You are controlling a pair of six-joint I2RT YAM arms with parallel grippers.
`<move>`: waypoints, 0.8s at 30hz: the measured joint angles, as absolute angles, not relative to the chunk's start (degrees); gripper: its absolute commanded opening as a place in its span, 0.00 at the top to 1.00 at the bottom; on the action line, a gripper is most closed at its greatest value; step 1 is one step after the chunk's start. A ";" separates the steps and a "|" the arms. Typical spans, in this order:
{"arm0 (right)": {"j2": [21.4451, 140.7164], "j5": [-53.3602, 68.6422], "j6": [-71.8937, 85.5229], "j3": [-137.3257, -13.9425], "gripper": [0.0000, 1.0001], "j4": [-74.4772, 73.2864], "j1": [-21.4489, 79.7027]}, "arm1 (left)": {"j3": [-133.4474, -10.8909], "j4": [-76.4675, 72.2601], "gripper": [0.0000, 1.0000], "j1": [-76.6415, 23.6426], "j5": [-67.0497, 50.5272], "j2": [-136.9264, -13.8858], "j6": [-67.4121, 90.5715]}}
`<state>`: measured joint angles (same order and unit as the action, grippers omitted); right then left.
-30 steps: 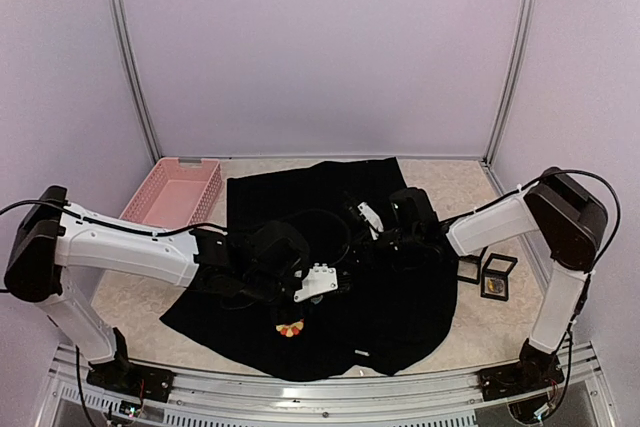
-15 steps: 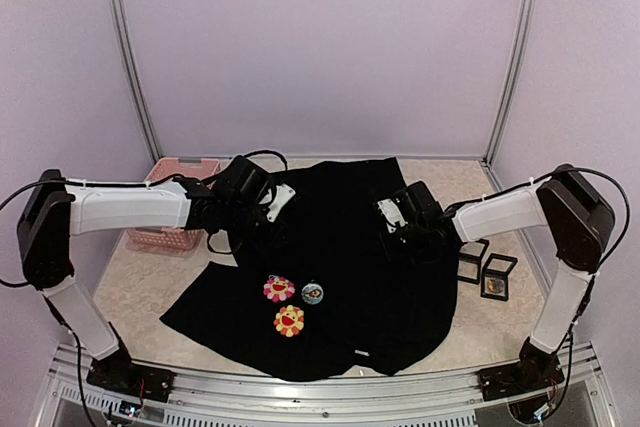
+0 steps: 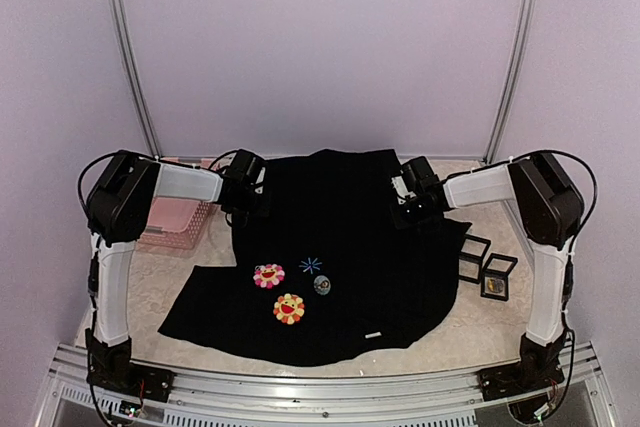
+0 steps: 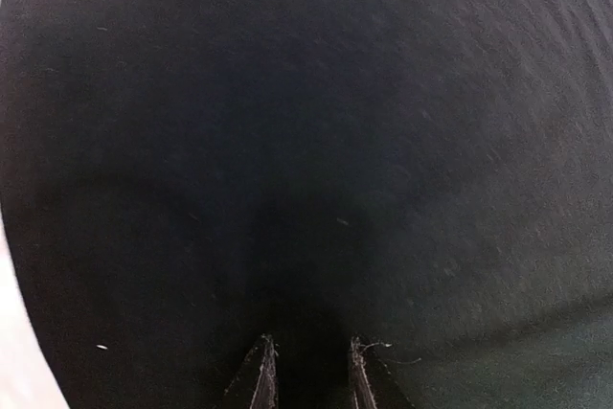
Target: Pin the brooch onto the clothing
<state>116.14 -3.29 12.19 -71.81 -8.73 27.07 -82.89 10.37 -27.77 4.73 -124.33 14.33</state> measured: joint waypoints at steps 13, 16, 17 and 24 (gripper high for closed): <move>111.57 -6.61 7.07 -79.64 0.84 -21.43 28.93 | -87.35 10.46 0.68 -26.76 10.76 -126.23 9.78; 104.49 -4.71 7.70 -76.09 0.92 -24.40 34.76 | -84.42 11.27 0.70 -29.43 12.86 -120.95 8.95; 102.78 -4.05 8.21 -75.00 0.97 -24.99 36.93 | -82.76 11.62 0.71 -30.85 13.50 -118.06 9.04; 99.31 2.44 16.05 -64.49 1.00 -29.43 48.71 | -65.80 14.06 0.77 -44.27 12.36 -97.62 15.40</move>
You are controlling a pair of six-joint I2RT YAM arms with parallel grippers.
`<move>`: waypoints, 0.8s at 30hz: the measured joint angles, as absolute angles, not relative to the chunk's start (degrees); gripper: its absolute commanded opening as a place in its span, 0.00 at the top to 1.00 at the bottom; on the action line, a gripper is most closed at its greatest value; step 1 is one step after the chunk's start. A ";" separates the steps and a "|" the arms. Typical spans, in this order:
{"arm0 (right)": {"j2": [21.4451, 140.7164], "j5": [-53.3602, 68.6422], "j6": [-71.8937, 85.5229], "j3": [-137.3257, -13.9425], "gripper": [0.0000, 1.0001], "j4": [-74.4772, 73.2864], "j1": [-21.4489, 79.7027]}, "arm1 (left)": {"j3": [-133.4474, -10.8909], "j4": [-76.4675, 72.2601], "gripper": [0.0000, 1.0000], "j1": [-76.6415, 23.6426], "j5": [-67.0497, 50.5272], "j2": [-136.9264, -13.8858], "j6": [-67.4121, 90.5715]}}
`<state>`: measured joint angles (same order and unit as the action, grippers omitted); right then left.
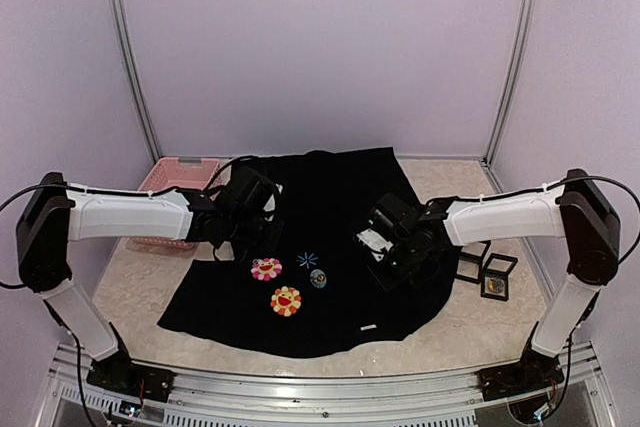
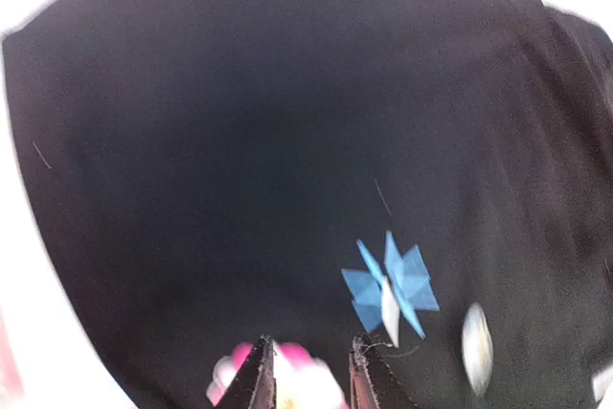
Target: Pin the brooch onto the clothing
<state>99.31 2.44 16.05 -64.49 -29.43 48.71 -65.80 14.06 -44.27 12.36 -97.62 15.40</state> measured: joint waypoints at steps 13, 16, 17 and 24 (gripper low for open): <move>96.07 6.66 28.77 -52.80 1.00 -30.17 57.78 | -40.64 18.20 0.78 -53.10 6.59 -87.79 33.23; 95.44 7.70 30.30 -52.56 1.00 -31.73 59.88 | -38.57 18.85 0.78 -54.33 6.79 -85.41 36.97; 95.33 7.84 30.65 -52.56 1.00 -32.23 60.16 | -38.02 19.38 0.78 -54.78 6.90 -84.58 37.85; 93.32 2.35 31.38 -55.94 0.98 -39.42 57.21 | -36.36 27.59 0.70 -55.70 9.89 -79.64 42.00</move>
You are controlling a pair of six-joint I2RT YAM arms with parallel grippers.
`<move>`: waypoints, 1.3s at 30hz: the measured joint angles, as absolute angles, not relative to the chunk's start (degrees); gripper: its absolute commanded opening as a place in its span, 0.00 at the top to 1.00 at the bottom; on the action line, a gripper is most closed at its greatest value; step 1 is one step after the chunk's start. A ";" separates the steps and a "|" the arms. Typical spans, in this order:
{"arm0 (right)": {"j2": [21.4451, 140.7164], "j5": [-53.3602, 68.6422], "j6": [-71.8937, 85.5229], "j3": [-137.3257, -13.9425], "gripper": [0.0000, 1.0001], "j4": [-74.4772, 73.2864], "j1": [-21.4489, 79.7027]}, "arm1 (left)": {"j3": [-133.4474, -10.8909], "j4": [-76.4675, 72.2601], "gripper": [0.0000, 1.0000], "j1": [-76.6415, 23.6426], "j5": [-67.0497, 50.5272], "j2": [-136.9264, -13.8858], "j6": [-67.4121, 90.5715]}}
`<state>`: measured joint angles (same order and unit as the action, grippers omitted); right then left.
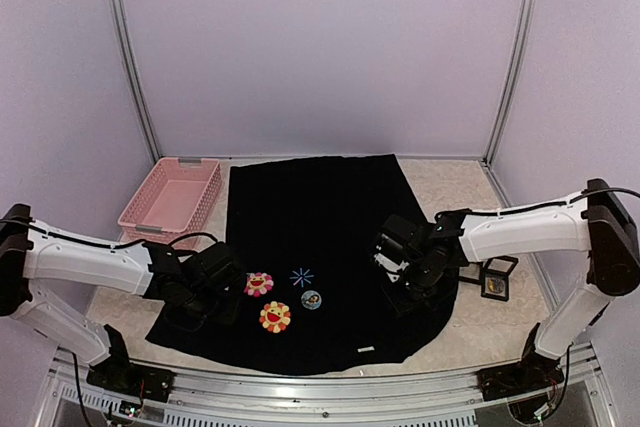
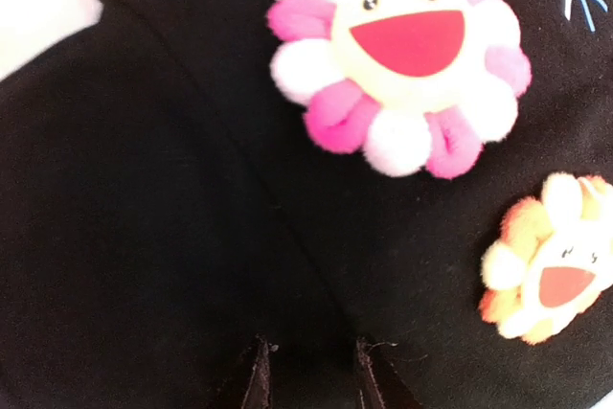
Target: Pin the brooch onto the clothing
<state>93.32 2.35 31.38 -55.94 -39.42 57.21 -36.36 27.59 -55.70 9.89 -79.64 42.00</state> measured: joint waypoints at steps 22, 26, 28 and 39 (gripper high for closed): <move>104.73 -15.35 18.59 -67.83 1.00 -32.58 25.98 | -76.51 11.27 0.72 -33.61 12.01 -110.61 22.65; 105.10 -15.75 17.72 -67.51 1.00 -32.08 24.32 | -83.22 9.89 0.72 -30.37 10.31 -120.95 21.34; 105.86 -15.16 17.37 -66.89 1.00 -31.29 23.46 | -84.27 9.96 0.72 -28.67 9.67 -125.03 21.17; 107.37 -16.51 16.51 -65.39 1.00 -28.60 18.74 | -82.46 2.07 0.72 -22.87 7.88 -126.58 20.93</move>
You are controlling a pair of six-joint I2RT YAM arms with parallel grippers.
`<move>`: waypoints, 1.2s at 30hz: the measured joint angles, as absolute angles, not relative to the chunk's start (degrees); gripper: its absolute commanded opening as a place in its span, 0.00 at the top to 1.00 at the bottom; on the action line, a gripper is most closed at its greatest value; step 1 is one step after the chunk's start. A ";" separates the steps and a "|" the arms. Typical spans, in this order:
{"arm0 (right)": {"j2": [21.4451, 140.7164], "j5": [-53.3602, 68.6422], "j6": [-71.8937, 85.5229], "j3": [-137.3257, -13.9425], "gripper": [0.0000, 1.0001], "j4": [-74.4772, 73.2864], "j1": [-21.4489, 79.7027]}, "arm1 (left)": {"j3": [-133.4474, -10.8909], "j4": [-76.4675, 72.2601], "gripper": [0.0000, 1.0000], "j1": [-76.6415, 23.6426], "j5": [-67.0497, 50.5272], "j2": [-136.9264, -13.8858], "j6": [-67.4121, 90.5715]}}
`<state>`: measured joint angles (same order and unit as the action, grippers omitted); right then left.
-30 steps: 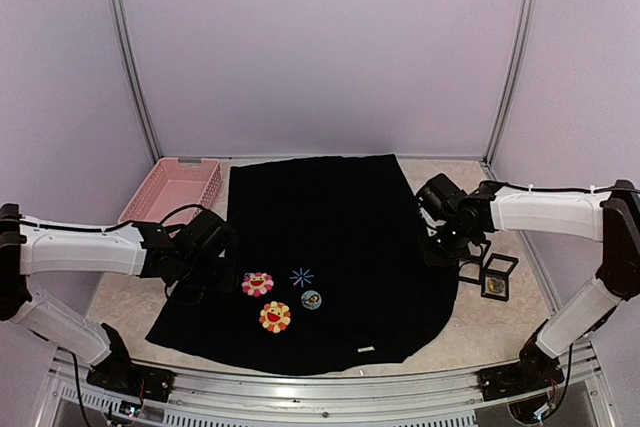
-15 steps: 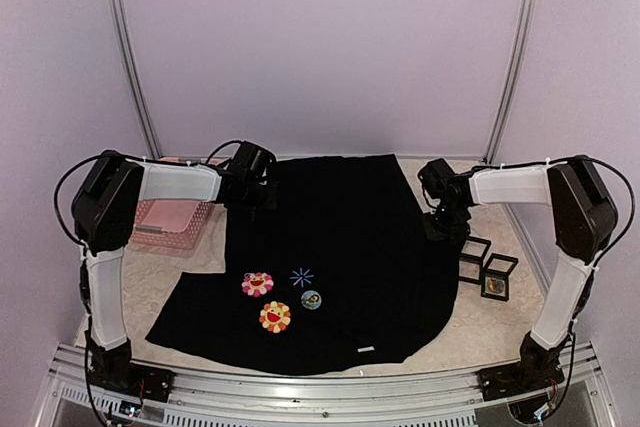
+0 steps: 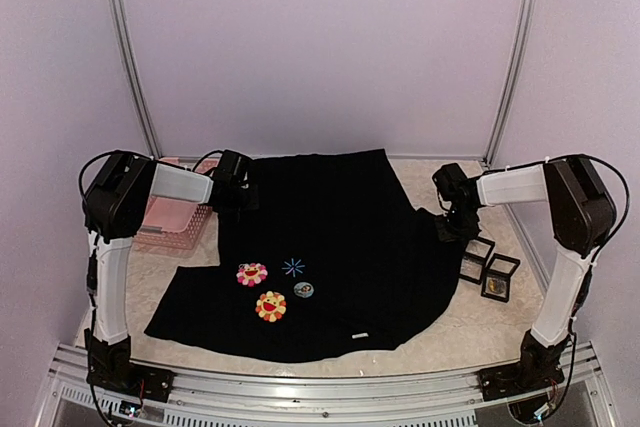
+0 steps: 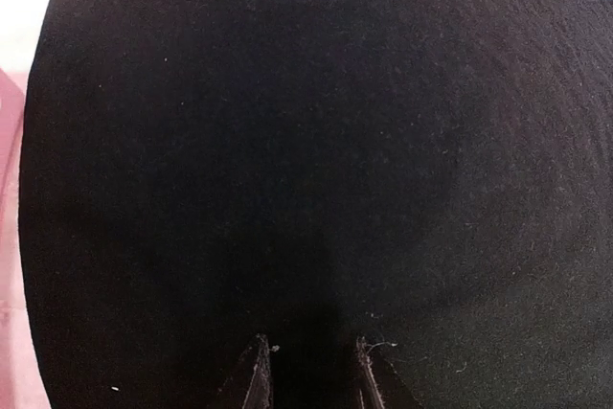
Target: Pin the brooch onto the clothing
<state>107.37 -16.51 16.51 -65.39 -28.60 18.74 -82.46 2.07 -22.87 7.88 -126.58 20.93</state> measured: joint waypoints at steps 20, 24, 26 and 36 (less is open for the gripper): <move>102.80 -20.69 15.22 -59.72 1.00 -32.75 13.85 | -81.62 1.13 0.69 -22.33 9.08 -126.26 18.96; 102.35 -20.60 14.98 -59.29 1.00 -33.08 13.26 | -81.45 1.04 0.67 -22.39 9.15 -126.17 18.33; 102.32 -20.58 14.74 -59.29 1.00 -33.19 13.26 | -81.34 1.06 0.66 -22.46 9.30 -126.06 17.82; 98.65 -17.28 12.25 -66.41 0.90 -41.91 13.98 | -77.17 3.49 0.49 -23.83 10.39 -120.84 15.00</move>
